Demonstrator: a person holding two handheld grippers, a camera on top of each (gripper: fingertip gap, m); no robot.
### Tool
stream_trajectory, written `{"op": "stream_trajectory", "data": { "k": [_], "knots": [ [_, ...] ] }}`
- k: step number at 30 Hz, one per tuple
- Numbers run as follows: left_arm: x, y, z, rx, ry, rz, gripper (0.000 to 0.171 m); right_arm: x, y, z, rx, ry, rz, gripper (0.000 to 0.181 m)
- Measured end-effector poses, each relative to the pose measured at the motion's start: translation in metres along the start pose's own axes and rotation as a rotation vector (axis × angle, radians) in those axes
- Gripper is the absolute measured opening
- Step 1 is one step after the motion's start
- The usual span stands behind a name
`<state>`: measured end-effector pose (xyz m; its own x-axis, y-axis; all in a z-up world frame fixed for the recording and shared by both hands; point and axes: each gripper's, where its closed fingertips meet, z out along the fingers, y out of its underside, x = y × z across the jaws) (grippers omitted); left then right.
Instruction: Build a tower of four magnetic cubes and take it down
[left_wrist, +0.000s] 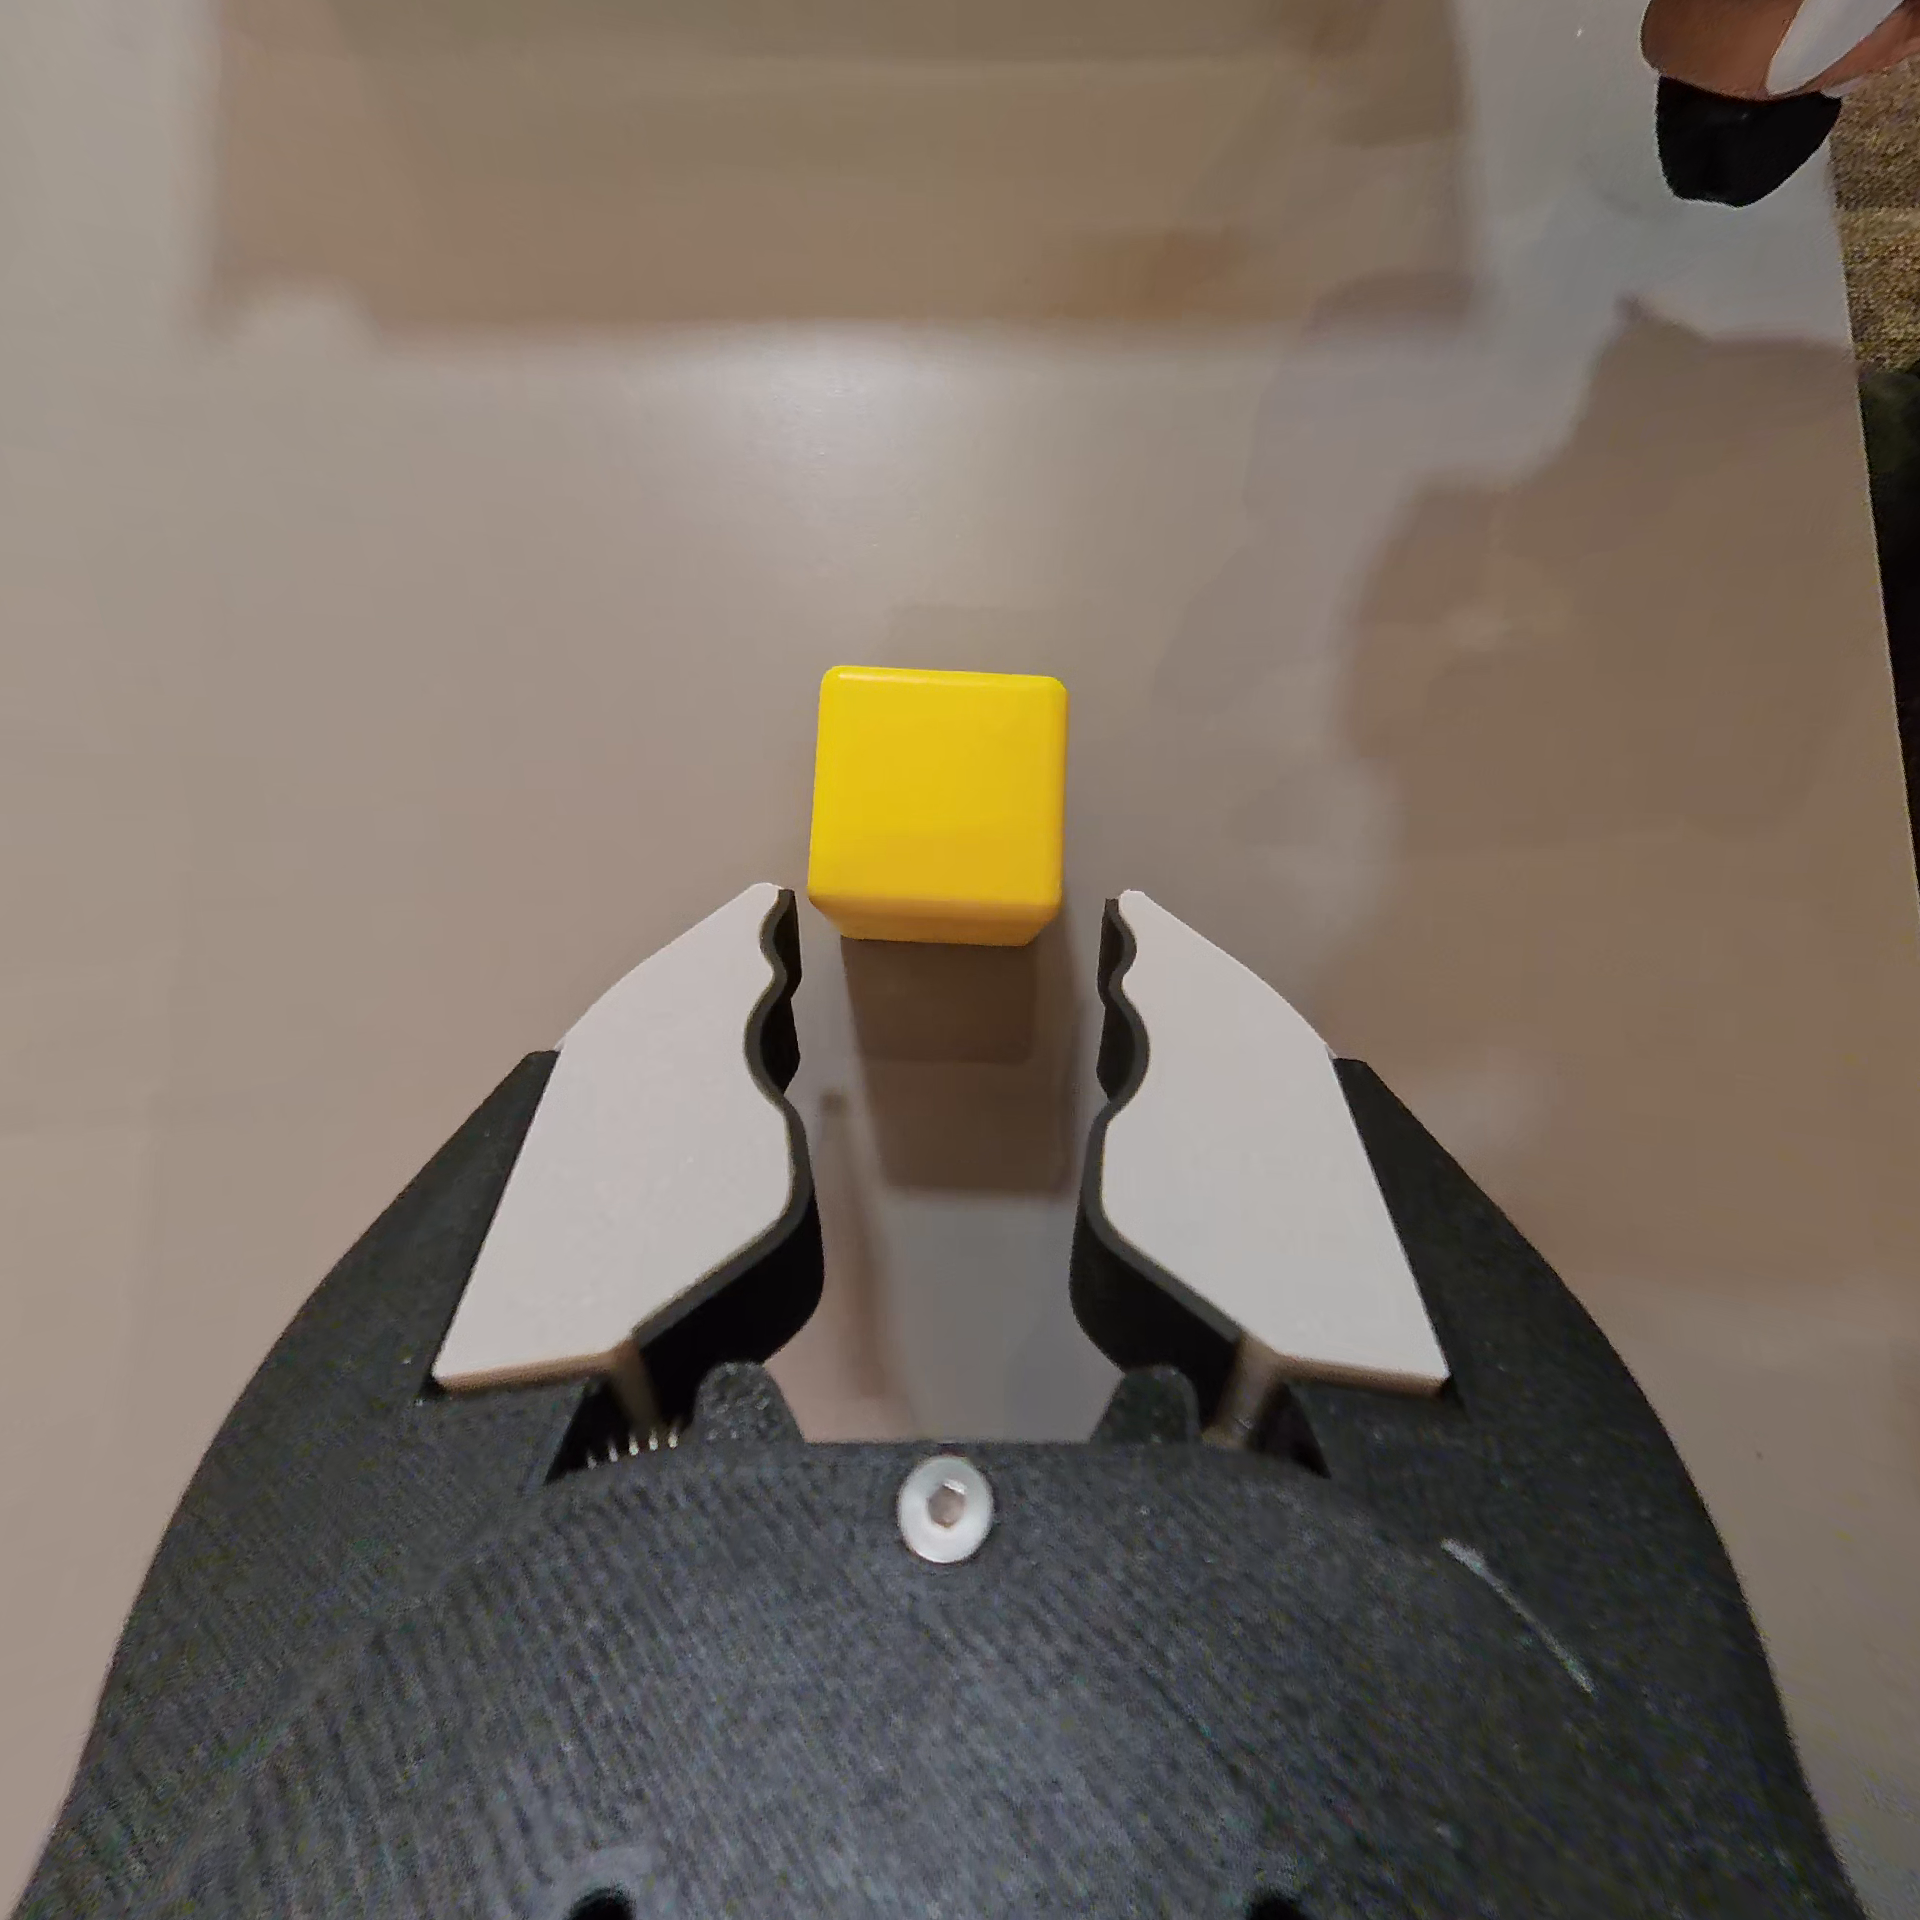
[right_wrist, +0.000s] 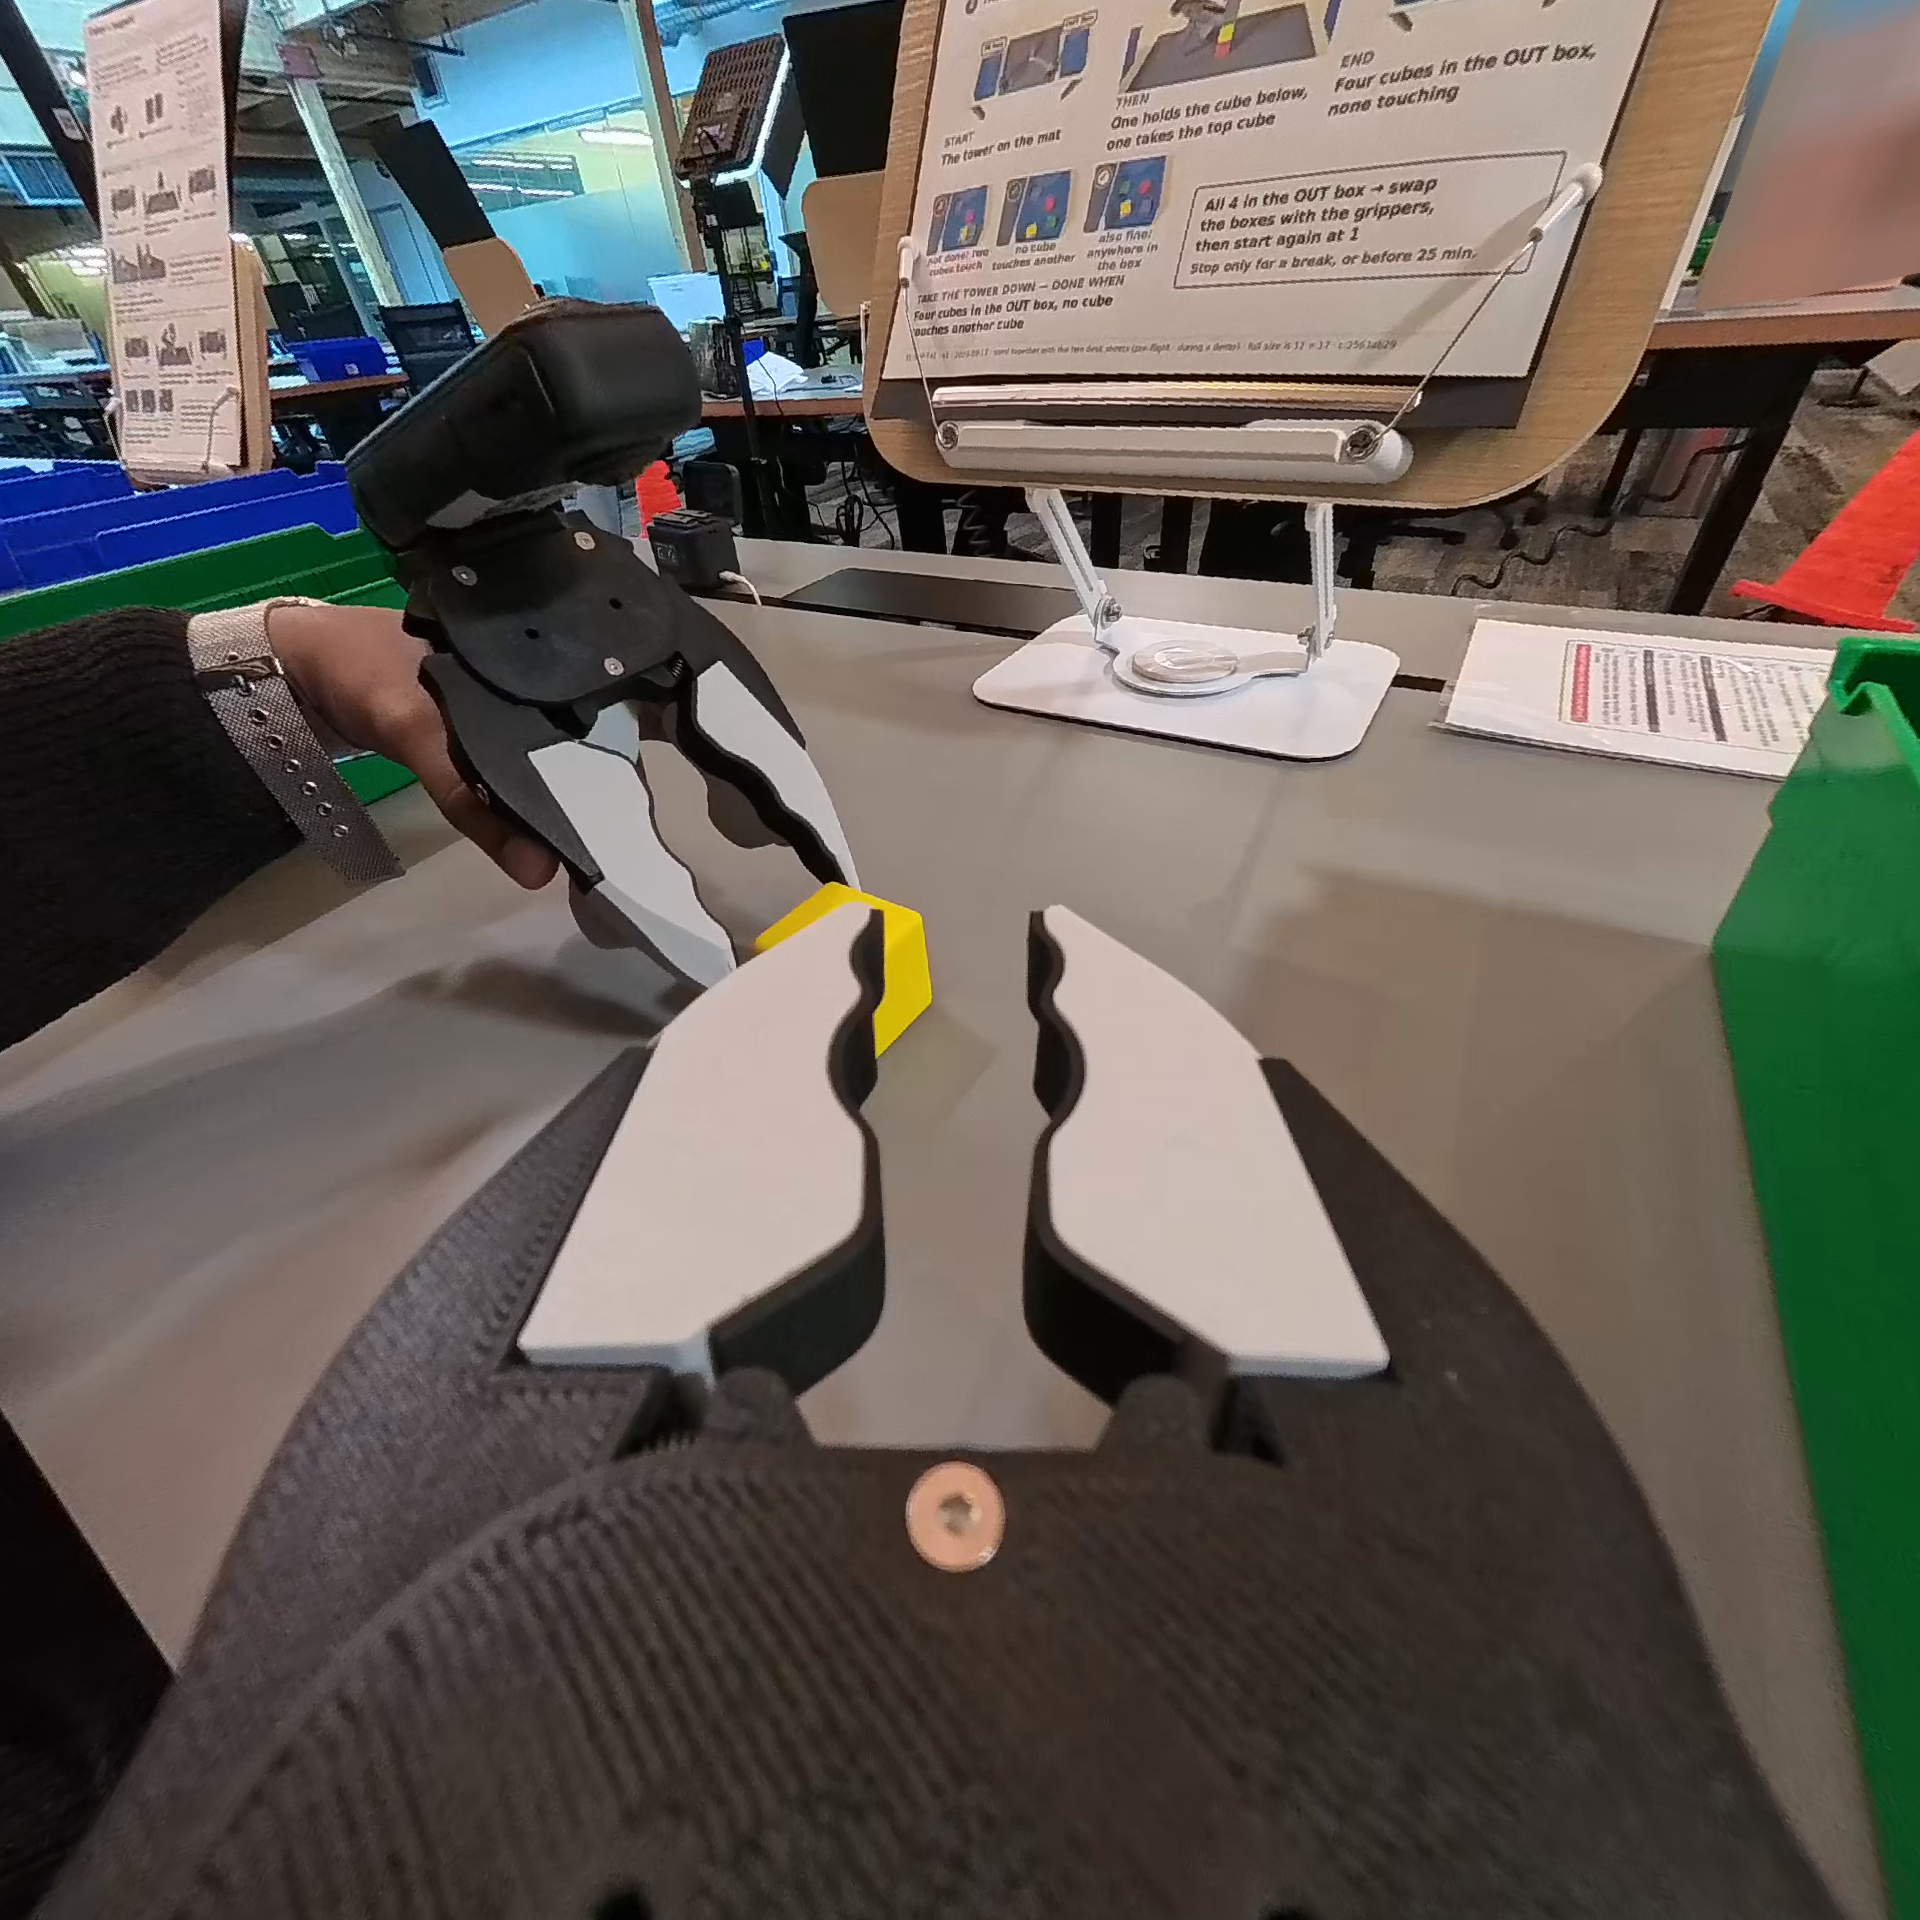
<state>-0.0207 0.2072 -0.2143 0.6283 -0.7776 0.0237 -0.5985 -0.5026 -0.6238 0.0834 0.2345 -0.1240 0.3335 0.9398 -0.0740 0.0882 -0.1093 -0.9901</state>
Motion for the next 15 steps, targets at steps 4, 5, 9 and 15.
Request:
{"op": "stream_trajectory", "data": {
  "k": [4,5,9,15],
  "knots": [
    [-0.001,0.000,-0.001,-0.001,-0.004,-0.001,0.056,0.000,0.000,0.000,-0.001,-0.002,0.000,0.027],
    [-0.001,0.000,-0.001,-0.001,-0.006,-0.001,0.056,-0.001,0.000,0.000,-0.002,-0.003,0.000,0.027],
    [-0.004,0.000,-0.002,0.000,-0.023,0.000,0.056,-0.001,0.001,0.000,-0.004,-0.005,-0.002,0.027],
    [-0.020,0.002,-0.025,0.018,-0.098,-0.017,0.057,-0.002,0.002,0.000,-0.009,-0.009,-0.012,0.027]
  ]
}}
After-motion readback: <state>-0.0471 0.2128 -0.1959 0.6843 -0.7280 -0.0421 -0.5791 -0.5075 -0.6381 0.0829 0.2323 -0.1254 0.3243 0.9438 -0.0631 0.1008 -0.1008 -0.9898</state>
